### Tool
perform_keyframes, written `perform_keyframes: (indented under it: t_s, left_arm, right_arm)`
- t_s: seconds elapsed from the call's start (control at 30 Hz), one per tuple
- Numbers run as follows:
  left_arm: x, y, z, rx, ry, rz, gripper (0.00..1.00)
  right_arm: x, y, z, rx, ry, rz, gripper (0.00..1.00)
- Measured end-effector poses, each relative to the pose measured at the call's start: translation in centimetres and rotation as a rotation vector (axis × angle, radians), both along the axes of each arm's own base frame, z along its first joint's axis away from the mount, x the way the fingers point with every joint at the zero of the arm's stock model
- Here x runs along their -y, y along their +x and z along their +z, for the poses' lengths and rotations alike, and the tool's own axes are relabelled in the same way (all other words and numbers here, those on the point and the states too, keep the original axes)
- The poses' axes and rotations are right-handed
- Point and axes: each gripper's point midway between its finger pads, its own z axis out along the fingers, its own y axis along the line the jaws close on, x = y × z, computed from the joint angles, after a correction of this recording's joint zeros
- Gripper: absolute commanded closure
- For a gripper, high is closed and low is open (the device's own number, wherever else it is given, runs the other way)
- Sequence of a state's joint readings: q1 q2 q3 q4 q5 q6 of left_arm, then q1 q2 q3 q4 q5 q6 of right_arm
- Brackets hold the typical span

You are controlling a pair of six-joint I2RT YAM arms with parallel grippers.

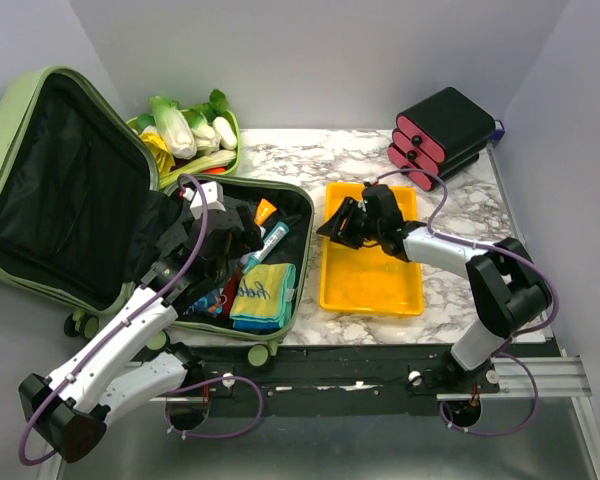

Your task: Open, take out, and arrange the luggage

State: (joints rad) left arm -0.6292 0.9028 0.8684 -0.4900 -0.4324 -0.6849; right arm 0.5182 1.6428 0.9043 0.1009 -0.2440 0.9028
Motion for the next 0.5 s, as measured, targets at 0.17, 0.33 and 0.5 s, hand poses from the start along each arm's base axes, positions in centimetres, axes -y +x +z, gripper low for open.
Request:
perform_keyframes:
  t_s: [0.17, 0.33, 0.5]
  left_arm:
    - [-0.7, -0.7, -0.5, -0.019, 0.002, 0.018, 0.01]
    - [-1.0, -1.2, -1.1, -0.038, 0.013, 0.019, 0.01]
    - [-1.4, -1.5, -1.3, -0.05, 0.015, 0.027, 0.01]
  right_arm:
    - [-1.4, 0.6, 0.9, 0.018, 0.0, -0.02, 0.01]
    - [0.1, 1.6, 3.3, 0.115, -0.07, -0.062, 0.0]
    - [4.1, 1.8, 11.8, 0.384, -0.149, -0.153, 0.0]
